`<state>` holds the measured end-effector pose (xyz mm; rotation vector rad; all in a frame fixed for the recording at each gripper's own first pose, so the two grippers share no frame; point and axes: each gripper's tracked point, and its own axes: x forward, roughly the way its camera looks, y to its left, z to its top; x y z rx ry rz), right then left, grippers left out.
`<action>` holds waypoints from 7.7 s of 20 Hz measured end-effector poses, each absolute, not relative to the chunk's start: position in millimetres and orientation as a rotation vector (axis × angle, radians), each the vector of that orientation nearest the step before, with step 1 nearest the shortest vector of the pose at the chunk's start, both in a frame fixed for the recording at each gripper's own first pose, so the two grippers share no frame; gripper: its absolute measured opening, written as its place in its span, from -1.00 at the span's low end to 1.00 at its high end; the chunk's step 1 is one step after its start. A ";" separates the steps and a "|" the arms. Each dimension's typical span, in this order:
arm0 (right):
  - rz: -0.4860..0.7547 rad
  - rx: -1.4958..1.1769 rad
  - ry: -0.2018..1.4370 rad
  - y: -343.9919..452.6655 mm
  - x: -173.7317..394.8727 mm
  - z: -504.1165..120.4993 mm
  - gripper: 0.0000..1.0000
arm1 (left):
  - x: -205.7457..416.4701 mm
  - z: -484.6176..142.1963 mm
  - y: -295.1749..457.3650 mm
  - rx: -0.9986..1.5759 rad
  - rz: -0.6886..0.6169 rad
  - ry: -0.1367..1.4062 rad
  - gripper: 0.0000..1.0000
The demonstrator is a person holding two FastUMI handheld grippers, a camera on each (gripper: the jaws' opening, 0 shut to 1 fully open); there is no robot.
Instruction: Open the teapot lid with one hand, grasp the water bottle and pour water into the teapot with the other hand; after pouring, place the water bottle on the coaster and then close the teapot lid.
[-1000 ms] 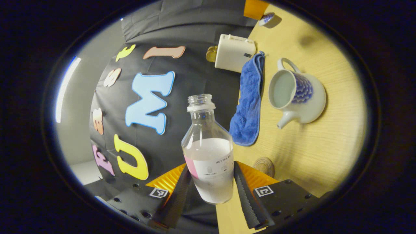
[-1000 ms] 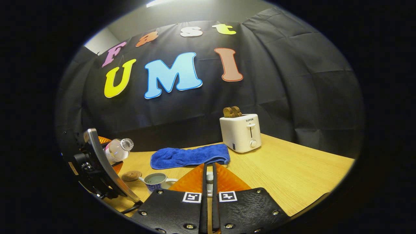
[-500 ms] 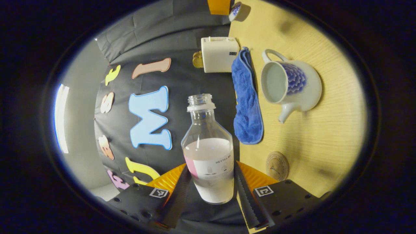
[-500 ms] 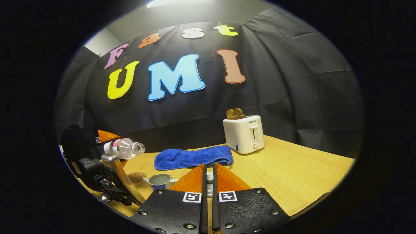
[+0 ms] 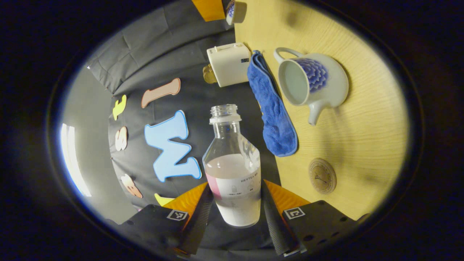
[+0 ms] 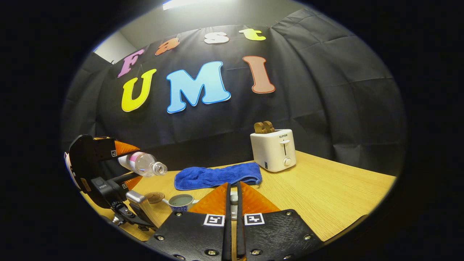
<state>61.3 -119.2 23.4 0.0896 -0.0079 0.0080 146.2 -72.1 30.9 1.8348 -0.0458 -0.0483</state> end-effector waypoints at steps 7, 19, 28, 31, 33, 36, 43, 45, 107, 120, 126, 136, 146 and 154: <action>0.011 0.090 -0.009 -118.4 62.0 23.6 -0.89 | 148.6 33.8 -66.1 1.888 -0.044 -0.037 0.76; 0.015 0.094 -0.009 -117.9 61.3 23.6 -0.89 | 149.6 38.6 -62.0 1.943 -0.025 -0.045 0.77; 0.019 0.098 -0.008 -117.6 60.8 23.8 -0.89 | 150.9 46.7 -61.6 1.994 -0.013 -0.059 0.77; 0.022 0.098 -0.007 -116.1 60.8 23.3 -0.89 | 150.6 47.9 -61.8 2.005 -0.009 -0.059 0.77; 0.023 0.100 -0.006 -116.4 61.1 23.2 -0.89 | 150.8 49.4 -63.0 2.021 -0.012 -0.060 0.77; 0.021 0.101 -0.008 -117.3 59.9 24.7 -0.89 | 150.8 50.3 -63.3 2.034 -0.019 -0.060 0.77; 0.030 0.109 -0.007 -115.7 60.1 24.0 -0.89 | 150.2 49.9 -64.0 2.078 -0.026 -0.058 0.77; 0.031 0.112 -0.003 -116.0 60.0 23.0 -0.89 | 150.4 51.0 -65.4 2.098 -0.027 -0.065 0.77; 0.019 0.038 -0.029 -113.1 49.1 45.6 -0.89 | 191.1 90.6 -74.3 1.361 -0.023 -0.147 0.77; 0.030 -0.048 -0.029 -75.9 50.5 63.6 -0.89 | 235.6 16.7 -83.7 0.322 -0.162 0.054 0.79; 0.018 -0.084 -0.012 -70.2 59.2 59.5 -0.89 | 250.4 -8.2 -82.3 0.074 -0.218 0.117 0.76; 0.025 -0.109 0.019 -60.8 72.1 47.5 -0.89 | 265.5 -23.5 -69.1 0.014 -0.206 0.128 0.76; 0.058 -0.117 0.028 -45.8 82.9 42.6 -0.89 | 250.2 -24.1 -60.6 -0.046 -0.162 0.146 1.00; 0.139 -0.069 0.068 -11.4 105.0 27.3 -0.89 | 217.9 -20.4 -55.7 -0.093 -0.165 0.151 1.00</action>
